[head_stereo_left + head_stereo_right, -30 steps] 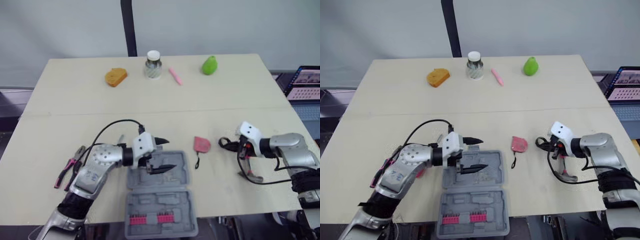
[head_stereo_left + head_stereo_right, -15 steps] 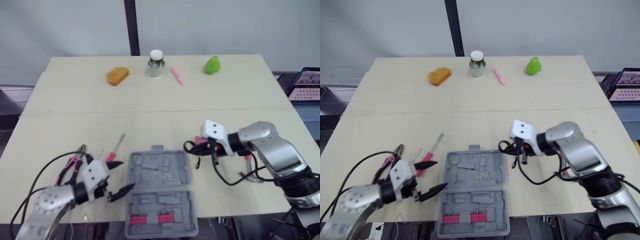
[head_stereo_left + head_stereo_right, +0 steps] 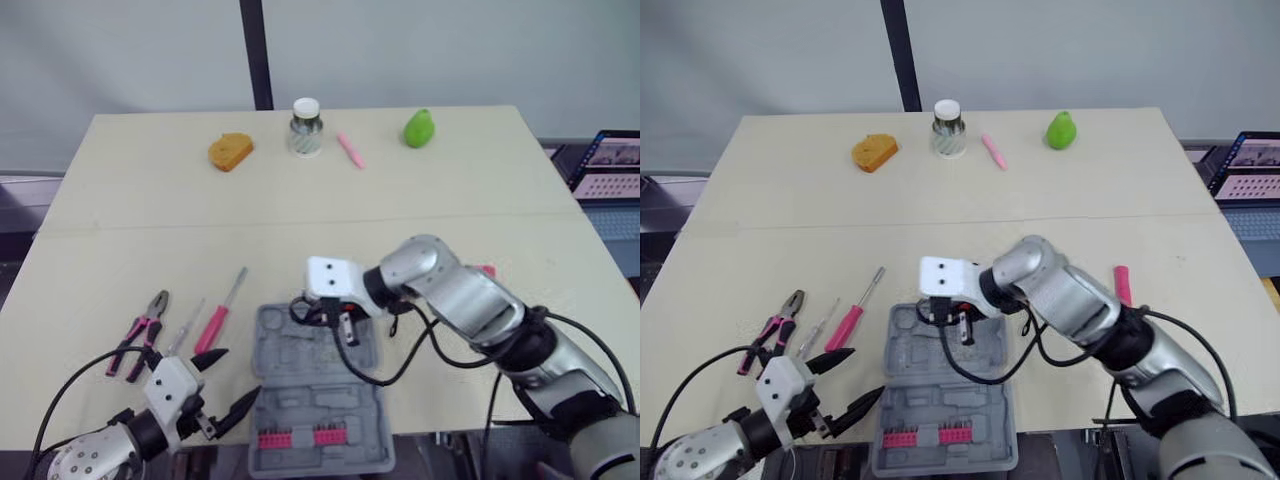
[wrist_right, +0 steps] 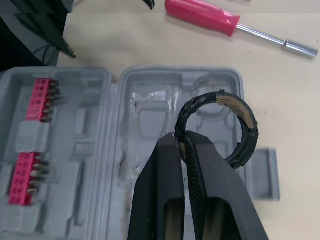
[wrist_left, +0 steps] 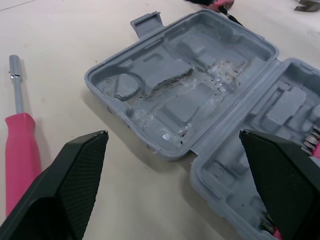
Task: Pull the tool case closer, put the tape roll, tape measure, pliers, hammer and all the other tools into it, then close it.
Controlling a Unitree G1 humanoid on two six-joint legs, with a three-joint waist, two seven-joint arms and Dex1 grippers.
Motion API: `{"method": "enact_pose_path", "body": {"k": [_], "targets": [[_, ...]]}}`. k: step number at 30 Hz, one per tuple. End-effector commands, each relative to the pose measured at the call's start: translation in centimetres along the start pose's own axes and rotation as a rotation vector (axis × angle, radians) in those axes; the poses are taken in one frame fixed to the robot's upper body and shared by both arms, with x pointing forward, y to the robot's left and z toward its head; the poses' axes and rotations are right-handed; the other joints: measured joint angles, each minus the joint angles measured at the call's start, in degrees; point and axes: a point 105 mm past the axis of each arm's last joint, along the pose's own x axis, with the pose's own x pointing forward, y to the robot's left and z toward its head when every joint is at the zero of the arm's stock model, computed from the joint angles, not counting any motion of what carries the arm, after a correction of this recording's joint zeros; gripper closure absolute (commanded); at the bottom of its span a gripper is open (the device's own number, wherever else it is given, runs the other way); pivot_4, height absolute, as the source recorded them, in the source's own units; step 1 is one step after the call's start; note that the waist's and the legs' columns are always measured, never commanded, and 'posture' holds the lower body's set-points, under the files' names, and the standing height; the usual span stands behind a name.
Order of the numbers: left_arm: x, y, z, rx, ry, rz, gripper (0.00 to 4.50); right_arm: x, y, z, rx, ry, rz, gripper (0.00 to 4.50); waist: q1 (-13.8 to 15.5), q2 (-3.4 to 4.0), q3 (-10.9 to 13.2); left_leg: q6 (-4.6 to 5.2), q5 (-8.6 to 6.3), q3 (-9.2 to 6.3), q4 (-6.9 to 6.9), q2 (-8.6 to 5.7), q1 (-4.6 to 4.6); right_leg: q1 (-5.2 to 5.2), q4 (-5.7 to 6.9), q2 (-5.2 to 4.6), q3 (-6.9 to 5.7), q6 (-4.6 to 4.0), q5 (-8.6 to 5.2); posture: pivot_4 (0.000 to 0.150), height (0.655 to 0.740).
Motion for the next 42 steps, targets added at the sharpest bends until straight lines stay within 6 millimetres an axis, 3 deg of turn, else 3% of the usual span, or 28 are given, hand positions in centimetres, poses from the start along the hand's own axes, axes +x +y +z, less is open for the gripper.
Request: {"method": "enact_pose_path", "body": {"k": [1, 5, 18, 42], "targets": [[-0.1, -0.3, 0.8, 0.023, -0.025, 0.002, 0.0, 0.6, -0.7, 0.6, -0.048, 0.05, -0.015, 4.4, 0.1, -0.02, -0.01, 0.0, 0.0, 0.0, 0.02, -0.03, 0.0, 0.0, 0.02, -0.03, 0.0, 0.0, 0.0, 0.15, 0.74], [0.1, 0.0, 0.9, 0.026, -0.029, 0.013, 0.0, 1.7, -1.7, 0.8, -0.083, 0.123, -0.018, 4.4, -0.15, -0.03, -0.02, 0.01, 0.0, 0.0, 0.01, -0.03, 0.0, -0.04, 0.07, -0.02, 0.01, 0.0, 0.0, 0.15, 0.74], [0.5, 0.2, 1.1, 0.031, -0.037, 0.024, 0.0, 4.2, -2.2, 2.1, -0.176, 0.173, 0.039, 4.4, -0.38, -0.03, -0.02, -0.03, -0.01, 0.02, 0.0, 0.01, 0.0, -0.11, 0.21, 0.03, 0.0, -0.1, -0.05, 0.15, 0.74], [0.4, 0.2, 1.0, 0.024, -0.031, 0.04, 0.0, 7.0, -1.6, 1.6, -0.189, 0.176, 0.11, 4.4, -1.43, -0.03, -0.02, -0.09, -0.02, 0.02, -0.03, 0.05, 0.01, -0.19, 0.35, 0.06, 0.0, -0.2, -0.11, 0.15, 0.74]]}}
